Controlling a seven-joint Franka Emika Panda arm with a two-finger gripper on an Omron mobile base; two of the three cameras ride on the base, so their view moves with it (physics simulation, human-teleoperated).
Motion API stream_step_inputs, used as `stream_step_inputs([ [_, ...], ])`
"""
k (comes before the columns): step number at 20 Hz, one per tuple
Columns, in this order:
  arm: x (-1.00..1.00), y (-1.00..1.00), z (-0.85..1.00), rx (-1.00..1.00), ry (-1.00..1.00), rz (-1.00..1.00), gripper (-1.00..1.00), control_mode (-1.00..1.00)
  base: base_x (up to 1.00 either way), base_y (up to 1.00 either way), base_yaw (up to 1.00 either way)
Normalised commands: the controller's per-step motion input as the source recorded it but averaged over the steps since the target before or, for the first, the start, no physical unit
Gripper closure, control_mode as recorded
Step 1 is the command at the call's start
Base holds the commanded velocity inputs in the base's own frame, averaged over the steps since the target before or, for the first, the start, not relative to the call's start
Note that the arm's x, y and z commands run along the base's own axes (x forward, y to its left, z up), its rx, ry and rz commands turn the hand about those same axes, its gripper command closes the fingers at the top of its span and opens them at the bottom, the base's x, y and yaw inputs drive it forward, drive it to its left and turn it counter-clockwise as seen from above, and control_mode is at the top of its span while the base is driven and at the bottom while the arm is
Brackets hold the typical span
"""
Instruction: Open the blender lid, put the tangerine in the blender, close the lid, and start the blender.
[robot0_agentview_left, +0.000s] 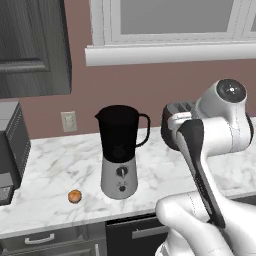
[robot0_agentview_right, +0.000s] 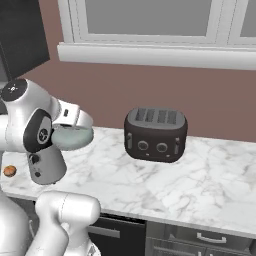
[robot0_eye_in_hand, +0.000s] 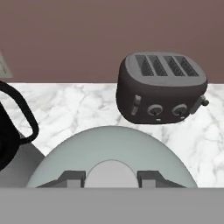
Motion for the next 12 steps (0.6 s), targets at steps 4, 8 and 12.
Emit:
stream_step_inputs([
  [4,0.22,-0.92,-0.59,0.00,0.08,0.00,1.00,-1.00,0.00,0.00,0.00],
  [8,0.22,-0.58,-0.61,0.00,0.08,0.00,1.00,-1.00,0.00,0.00,0.00],
  [12,0.28,-0.11,-0.49,0.00,0.14,0.00,1.00,-1.00,0.00,0.00,0.00],
])
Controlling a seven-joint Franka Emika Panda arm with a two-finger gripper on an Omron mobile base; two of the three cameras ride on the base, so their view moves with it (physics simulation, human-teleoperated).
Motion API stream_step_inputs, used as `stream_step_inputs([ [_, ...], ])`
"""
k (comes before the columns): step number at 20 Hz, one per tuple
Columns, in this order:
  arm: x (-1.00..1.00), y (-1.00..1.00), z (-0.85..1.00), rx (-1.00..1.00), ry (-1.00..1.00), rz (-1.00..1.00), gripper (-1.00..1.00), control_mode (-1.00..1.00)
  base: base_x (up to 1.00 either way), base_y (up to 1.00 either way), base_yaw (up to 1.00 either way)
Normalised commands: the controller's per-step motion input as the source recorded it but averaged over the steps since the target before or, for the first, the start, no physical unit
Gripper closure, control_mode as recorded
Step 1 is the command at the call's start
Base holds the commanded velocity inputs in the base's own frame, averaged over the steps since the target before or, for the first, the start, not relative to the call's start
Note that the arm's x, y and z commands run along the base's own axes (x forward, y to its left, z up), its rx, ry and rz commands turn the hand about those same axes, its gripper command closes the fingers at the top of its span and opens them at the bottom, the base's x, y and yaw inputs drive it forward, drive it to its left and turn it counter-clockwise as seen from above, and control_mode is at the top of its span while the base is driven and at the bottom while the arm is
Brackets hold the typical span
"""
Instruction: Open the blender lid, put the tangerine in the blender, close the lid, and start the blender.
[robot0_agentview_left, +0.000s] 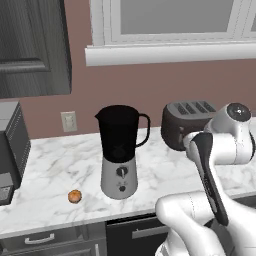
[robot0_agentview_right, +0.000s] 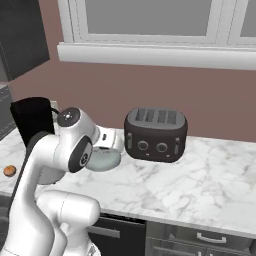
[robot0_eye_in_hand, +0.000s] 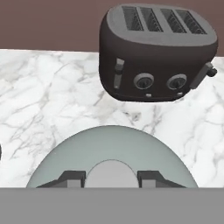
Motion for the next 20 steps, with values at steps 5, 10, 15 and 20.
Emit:
stream_step_inputs([
  [5,0.33,0.17,-0.37,0.00,0.14,0.00,1.00,-1.00,0.00,0.00,0.00],
  [10,0.20,0.20,-0.37,0.00,0.01,0.00,1.00,-1.00,0.00,0.00,0.00],
  [15,0.17,0.09,-0.42,0.00,0.00,0.00,1.00,-1.00,0.00,0.00,0.00],
  [20,0.16,0.00,-0.40,0.00,0.00,0.00,1.00,-1.00,0.00,0.00,0.00],
])
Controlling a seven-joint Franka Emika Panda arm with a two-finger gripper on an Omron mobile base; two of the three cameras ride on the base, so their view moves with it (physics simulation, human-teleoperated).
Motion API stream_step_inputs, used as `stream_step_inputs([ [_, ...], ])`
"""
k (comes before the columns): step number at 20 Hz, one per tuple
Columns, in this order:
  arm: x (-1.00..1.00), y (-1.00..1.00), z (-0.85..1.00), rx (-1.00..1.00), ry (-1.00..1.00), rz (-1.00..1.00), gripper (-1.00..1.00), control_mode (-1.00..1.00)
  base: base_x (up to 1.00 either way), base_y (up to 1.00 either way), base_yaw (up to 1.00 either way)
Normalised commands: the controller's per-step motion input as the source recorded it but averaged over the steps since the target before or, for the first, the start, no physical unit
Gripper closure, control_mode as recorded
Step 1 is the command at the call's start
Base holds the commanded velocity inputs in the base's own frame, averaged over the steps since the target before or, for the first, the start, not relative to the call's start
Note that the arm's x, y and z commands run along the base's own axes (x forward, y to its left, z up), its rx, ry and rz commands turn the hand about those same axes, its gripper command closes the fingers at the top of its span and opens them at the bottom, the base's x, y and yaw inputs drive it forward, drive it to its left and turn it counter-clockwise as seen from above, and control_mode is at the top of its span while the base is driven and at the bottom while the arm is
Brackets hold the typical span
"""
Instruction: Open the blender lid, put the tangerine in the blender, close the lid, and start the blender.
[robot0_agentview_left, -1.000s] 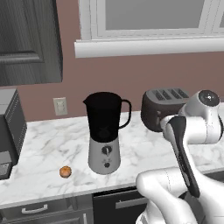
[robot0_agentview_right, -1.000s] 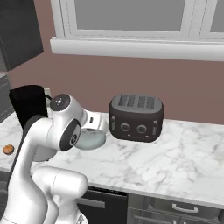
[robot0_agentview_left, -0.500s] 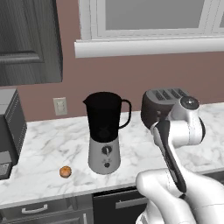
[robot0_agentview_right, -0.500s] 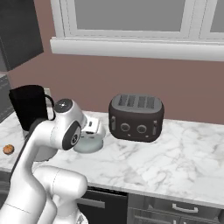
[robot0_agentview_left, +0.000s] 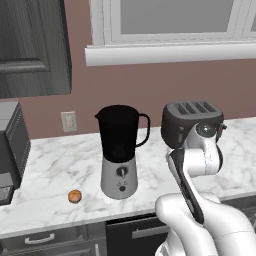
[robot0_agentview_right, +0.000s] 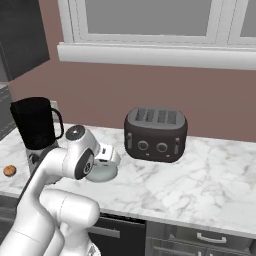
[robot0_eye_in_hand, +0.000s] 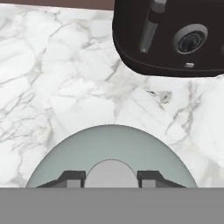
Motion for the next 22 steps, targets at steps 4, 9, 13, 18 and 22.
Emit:
stream_step_inputs([
  [4,0.21,0.00,-0.29,0.00,0.00,0.00,1.00,-1.00,0.00,0.00,0.00],
  [9,0.32,0.00,-0.26,0.00,0.00,0.00,1.00,-1.00,0.00,0.00,0.00],
  [13,0.21,0.00,-0.36,0.00,0.07,0.00,1.00,-1.00,0.00,0.00,0.00],
  [18,0.02,0.00,-0.50,0.00,0.08,0.00,1.00,-1.00,0.00,0.00,0.00],
  [22,0.00,0.00,-0.51,0.00,0.08,0.01,1.00,-1.00,0.00,0.00,0.00],
])
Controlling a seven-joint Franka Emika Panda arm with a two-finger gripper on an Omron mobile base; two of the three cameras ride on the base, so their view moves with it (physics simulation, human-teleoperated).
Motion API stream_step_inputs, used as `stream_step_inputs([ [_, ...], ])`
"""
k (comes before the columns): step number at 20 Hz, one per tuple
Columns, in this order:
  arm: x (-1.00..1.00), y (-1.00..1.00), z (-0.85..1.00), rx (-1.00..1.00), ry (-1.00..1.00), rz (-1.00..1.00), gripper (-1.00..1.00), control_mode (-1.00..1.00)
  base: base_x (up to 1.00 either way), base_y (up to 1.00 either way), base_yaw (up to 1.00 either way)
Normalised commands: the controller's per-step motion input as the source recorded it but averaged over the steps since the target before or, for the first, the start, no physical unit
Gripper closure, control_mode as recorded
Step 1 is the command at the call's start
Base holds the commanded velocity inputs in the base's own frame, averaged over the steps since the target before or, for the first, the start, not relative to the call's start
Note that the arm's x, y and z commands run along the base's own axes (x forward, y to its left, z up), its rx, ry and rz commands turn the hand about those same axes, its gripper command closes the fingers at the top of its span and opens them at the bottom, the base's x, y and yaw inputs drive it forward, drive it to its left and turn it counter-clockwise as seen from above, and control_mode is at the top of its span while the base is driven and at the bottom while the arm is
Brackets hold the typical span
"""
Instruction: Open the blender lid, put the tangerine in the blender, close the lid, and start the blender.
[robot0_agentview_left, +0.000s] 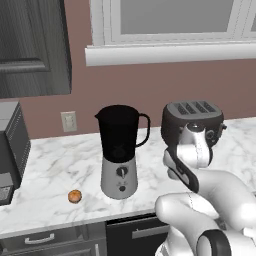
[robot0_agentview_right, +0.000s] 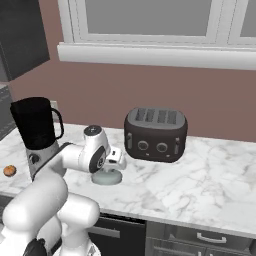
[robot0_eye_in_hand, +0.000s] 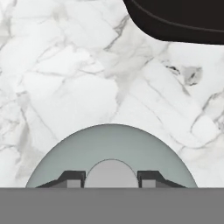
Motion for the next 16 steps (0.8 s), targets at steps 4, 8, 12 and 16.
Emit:
stream_step_inputs([
  [4,0.00,0.00,-0.48,0.00,0.06,0.01,1.00,-1.00,0.00,0.00,0.00],
  [8,0.00,0.00,-0.52,0.00,0.00,0.00,1.00,-1.00,0.00,0.00,0.00],
  [12,0.00,0.00,-0.51,0.00,0.00,0.00,1.00,-1.00,0.00,0.00,0.00],
  [16,-0.22,0.00,-0.57,0.00,-0.13,0.00,1.00,-1.00,0.00,0.00,0.00],
])
